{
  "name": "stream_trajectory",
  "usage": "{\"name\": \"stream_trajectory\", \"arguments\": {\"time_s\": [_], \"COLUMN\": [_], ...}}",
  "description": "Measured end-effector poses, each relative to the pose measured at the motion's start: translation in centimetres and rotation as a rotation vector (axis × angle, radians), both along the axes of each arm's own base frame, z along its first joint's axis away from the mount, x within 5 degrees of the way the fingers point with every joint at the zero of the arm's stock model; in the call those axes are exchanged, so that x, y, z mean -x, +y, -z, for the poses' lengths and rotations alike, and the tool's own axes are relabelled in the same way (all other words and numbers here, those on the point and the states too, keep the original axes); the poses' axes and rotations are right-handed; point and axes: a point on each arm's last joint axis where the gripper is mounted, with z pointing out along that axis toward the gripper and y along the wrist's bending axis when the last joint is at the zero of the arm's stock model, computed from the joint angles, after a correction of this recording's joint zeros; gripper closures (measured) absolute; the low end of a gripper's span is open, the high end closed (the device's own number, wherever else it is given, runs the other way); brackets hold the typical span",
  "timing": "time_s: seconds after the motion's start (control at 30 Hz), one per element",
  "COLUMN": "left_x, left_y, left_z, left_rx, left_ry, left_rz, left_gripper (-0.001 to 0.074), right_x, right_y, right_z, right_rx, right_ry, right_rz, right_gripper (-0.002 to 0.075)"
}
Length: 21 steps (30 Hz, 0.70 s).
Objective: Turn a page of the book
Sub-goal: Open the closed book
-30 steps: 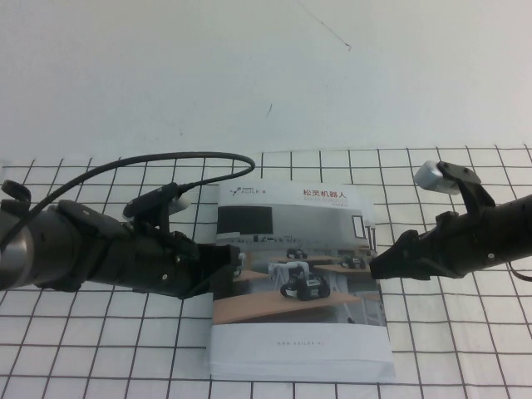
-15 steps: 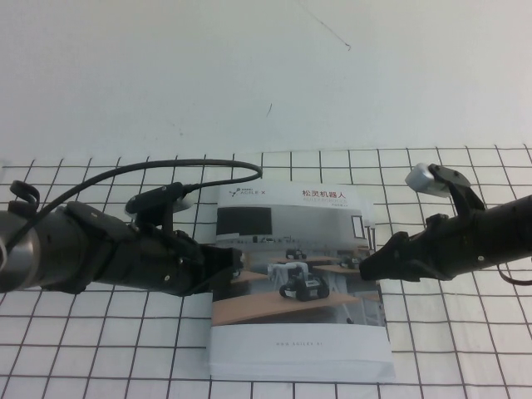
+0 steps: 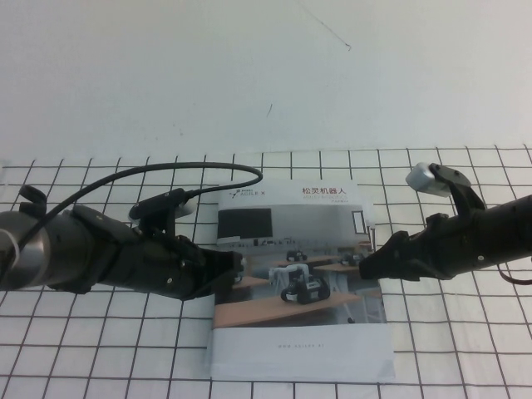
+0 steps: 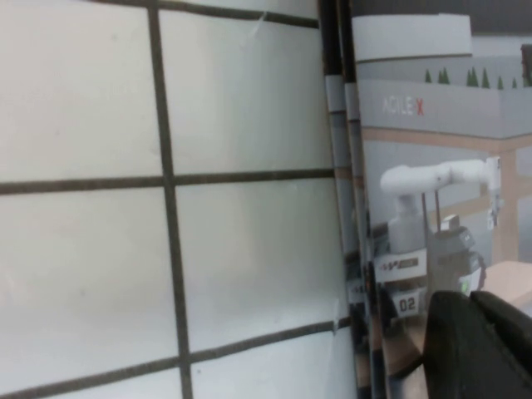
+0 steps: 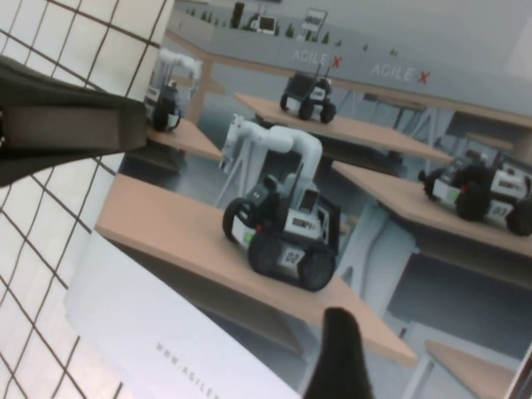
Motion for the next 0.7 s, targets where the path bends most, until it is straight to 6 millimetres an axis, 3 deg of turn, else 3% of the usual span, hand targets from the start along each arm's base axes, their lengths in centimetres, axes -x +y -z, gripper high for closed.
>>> {"name": "stream_trajectory", "arguments": {"time_s": [0.37, 0.7], "left_x": [0.0, 0.0], "left_y": [-0.2, -0.2], "left_z": [0.1, 0.1], "left_rx": [0.011, 0.009], "left_ry": [0.014, 0.011], "left_rz": [0.008, 0.014], "left_gripper": [0.0738, 0.0738], "right_x": [0.4, -0.1], "right_y": [1.3, 1.0], "right_z": [0.9, 1.9], "right_rx": [0.002, 0.045], "right_ry": [0.016, 0.013], "right_rz": [-0.044, -0.008], "right_gripper": [0.0223, 0.0223]}}
